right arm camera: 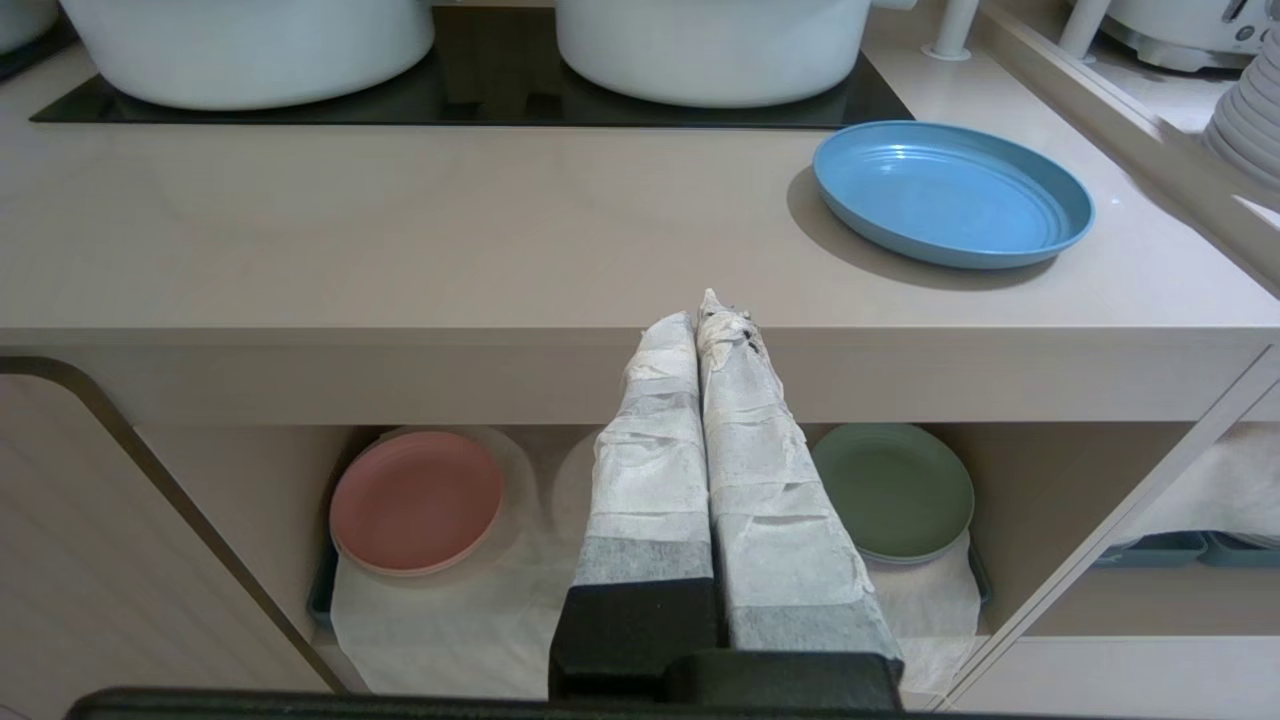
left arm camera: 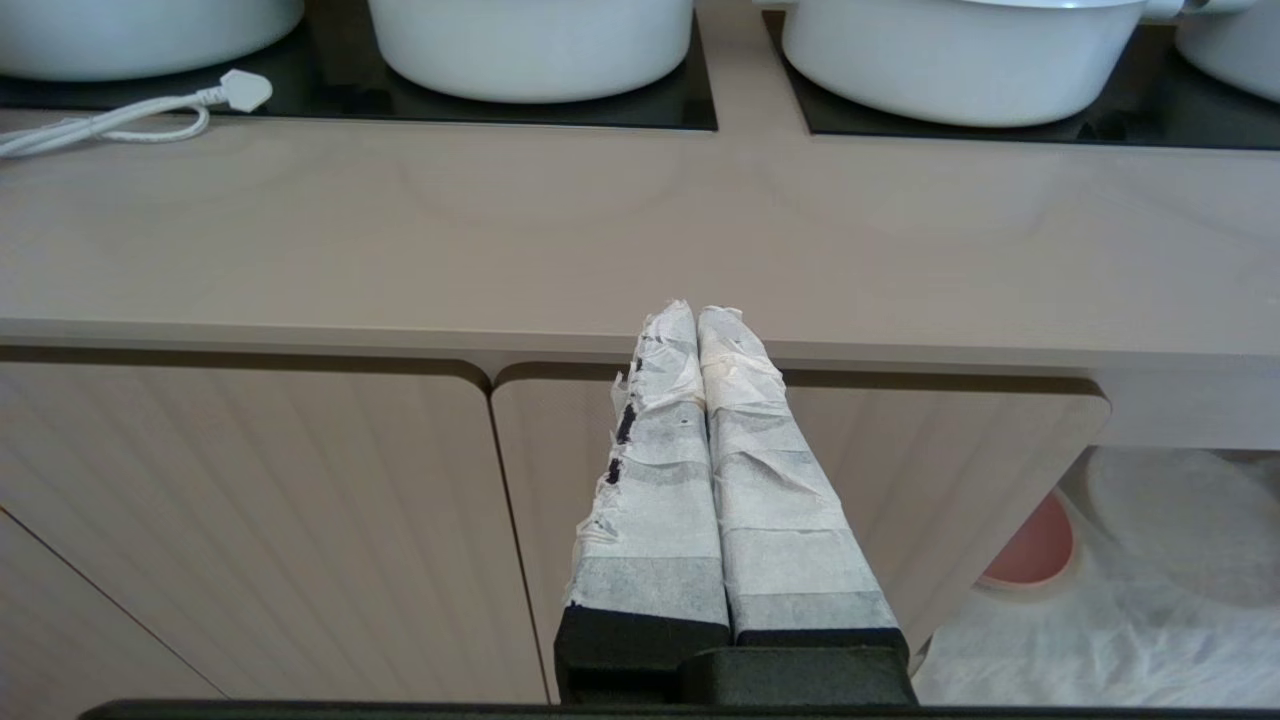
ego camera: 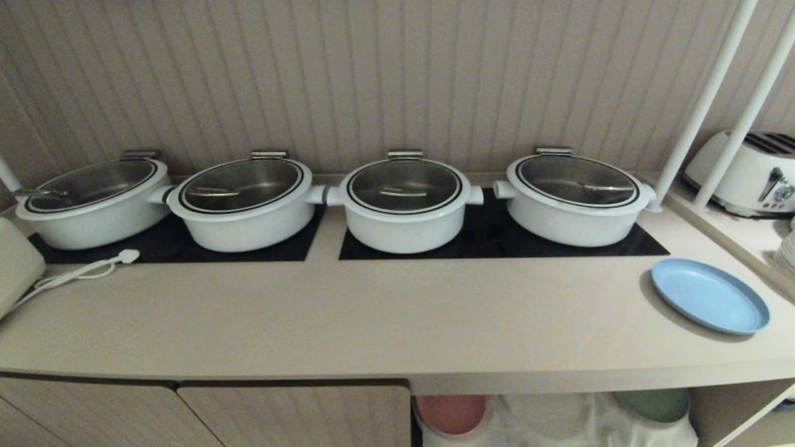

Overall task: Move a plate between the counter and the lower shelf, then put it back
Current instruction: Pick up the plate

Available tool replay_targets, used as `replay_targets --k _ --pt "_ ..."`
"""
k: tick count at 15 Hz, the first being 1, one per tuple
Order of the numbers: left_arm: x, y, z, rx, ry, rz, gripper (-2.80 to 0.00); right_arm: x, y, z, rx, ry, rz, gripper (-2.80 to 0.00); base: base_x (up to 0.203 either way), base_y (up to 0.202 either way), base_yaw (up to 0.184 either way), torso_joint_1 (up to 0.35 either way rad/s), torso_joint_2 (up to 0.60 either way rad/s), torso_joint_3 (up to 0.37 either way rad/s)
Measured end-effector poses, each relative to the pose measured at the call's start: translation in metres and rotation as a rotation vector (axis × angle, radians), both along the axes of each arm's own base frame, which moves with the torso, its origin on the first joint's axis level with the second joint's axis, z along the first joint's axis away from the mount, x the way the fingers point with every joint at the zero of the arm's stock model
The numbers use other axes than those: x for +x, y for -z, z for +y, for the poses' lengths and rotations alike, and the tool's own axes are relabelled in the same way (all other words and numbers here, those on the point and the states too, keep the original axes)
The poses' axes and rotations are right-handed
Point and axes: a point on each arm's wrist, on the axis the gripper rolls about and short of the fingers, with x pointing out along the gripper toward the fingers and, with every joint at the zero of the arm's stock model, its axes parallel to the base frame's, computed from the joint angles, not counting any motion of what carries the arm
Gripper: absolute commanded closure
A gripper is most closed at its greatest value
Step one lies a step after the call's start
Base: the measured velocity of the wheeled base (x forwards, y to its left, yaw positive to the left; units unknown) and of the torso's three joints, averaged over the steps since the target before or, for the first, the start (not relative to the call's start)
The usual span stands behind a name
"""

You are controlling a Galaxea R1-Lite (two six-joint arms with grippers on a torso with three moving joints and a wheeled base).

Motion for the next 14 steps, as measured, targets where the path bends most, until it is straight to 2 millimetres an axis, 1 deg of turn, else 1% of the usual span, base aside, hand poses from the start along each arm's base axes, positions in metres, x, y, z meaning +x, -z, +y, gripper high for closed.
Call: replay_targets --k 14 --pt "0.0000 0.0000 0.0000 0.001 0.001 0.000 0.00 0.0000 -0.0001 0.0000 -0.001 -0.001 -0.001 0.00 0.000 0.000 0.000 0.000 0.00 0.000"
